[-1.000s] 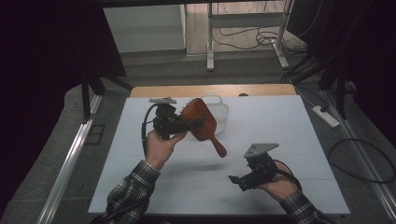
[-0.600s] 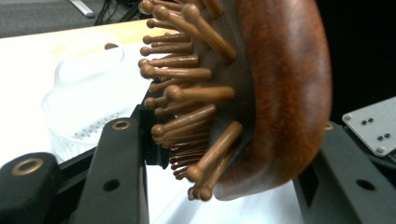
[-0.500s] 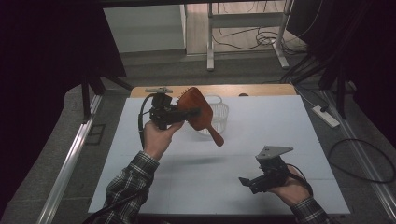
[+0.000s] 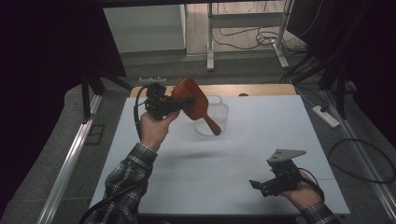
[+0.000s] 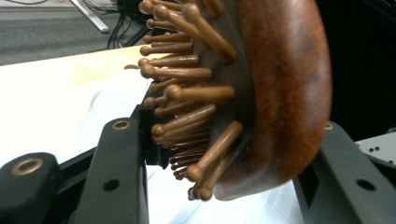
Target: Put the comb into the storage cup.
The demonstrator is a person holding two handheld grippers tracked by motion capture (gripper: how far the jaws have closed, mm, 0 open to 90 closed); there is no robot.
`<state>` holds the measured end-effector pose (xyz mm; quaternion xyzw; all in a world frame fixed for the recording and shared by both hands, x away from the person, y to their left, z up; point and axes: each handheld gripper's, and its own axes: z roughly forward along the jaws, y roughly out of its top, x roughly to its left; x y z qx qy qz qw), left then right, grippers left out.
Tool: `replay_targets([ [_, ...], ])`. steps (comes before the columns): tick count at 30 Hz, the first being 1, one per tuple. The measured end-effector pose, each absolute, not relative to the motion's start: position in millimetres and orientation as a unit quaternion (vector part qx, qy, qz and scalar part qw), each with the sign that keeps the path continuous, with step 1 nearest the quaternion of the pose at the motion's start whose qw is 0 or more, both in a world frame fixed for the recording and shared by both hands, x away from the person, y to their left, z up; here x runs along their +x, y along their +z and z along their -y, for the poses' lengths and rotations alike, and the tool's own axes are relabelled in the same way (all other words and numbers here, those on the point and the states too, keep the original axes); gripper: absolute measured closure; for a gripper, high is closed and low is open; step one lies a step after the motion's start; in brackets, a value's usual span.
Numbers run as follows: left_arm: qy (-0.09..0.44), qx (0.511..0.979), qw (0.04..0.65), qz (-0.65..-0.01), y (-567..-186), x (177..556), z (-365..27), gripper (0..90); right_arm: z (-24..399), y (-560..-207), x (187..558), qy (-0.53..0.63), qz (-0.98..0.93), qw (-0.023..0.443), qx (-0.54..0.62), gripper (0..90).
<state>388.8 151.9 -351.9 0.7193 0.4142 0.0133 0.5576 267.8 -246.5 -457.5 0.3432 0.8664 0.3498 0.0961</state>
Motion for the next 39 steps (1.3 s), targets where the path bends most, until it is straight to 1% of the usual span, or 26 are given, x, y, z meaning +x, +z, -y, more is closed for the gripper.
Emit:
replay_targets([
  [23, 0.037, 0.700, 0.565, -0.436, -338.7, 412.3, -158.4, 52.7, 287.1, -460.0, 246.6, 0.344, -0.845, 0.122, 0.390, 0.0],
  [39, 0.052, 0.688, 0.560, -0.458, -348.1, 428.4, -153.0, 52.7, 303.6, -457.2, 234.3, 0.342, -0.833, 0.124, 0.416, 0.0],
])
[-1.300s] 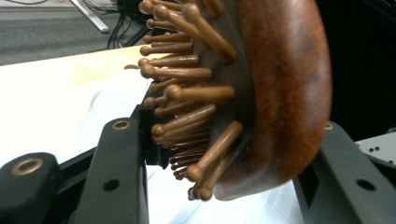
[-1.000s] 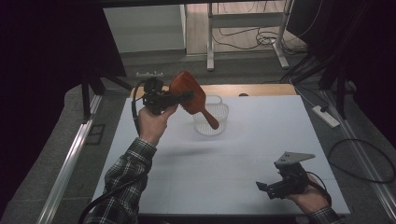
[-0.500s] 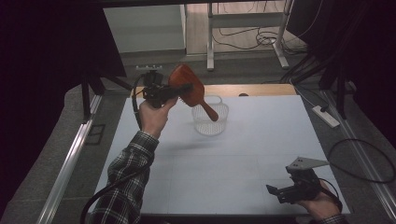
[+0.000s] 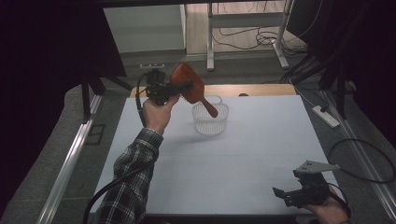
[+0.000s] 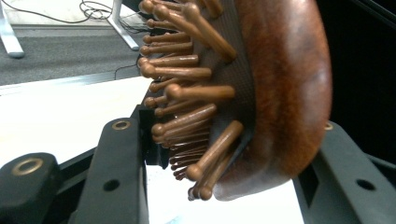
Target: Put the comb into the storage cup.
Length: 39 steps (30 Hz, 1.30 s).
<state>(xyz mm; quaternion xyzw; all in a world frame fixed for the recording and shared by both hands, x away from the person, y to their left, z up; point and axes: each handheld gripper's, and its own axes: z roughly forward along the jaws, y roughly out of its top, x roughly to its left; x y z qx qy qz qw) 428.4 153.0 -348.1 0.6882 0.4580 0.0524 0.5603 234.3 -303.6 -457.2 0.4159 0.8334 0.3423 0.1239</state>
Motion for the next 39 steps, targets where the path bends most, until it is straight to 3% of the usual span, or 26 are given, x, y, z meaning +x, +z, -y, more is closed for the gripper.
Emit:
replay_targets([
  [39, 0.061, 0.676, 0.540, -0.497, -411.3, 441.6, -118.5, 52.6, 307.9, -454.7, 226.7, 0.340, -0.831, 0.130, 0.421, 0.0],
])
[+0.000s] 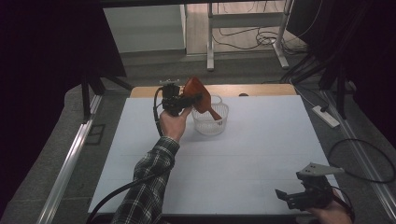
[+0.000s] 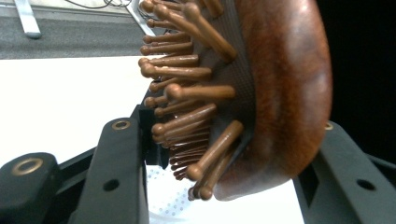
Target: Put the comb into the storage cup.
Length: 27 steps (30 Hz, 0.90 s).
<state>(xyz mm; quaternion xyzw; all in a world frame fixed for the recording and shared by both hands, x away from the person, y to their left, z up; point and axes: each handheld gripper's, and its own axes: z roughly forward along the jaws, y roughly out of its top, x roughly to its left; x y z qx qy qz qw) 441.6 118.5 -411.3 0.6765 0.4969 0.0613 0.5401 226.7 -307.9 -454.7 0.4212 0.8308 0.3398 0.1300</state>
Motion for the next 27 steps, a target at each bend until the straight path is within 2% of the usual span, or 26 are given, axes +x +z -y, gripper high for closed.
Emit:
replay_targets([
  [27, 0.043, 0.656, 0.538, -0.528, -441.5, 445.3, -114.0, 50.9, 307.4, -455.1, 226.7, 0.337, -0.833, 0.128, 0.420, 0.0],
])
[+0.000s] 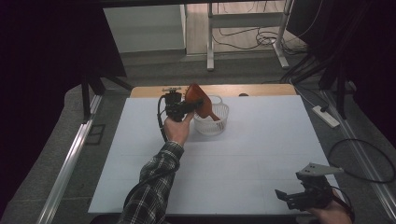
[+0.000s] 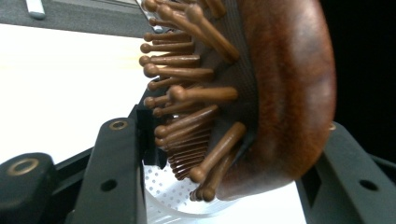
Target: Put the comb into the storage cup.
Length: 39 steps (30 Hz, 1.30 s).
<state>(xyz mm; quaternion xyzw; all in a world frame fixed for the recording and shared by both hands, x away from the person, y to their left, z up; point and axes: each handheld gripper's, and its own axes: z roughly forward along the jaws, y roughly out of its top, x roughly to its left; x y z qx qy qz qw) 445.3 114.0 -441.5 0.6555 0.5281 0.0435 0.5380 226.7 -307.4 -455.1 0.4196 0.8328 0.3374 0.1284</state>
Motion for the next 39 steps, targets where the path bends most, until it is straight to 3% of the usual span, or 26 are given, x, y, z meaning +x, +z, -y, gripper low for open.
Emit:
replay_targets([
  [39, 0.030, 0.633, 0.545, -0.548, -457.9, 443.1, -130.5, 45.0, 306.1, -455.6, 227.8, 0.332, -0.835, 0.127, 0.420, 0.1],
])
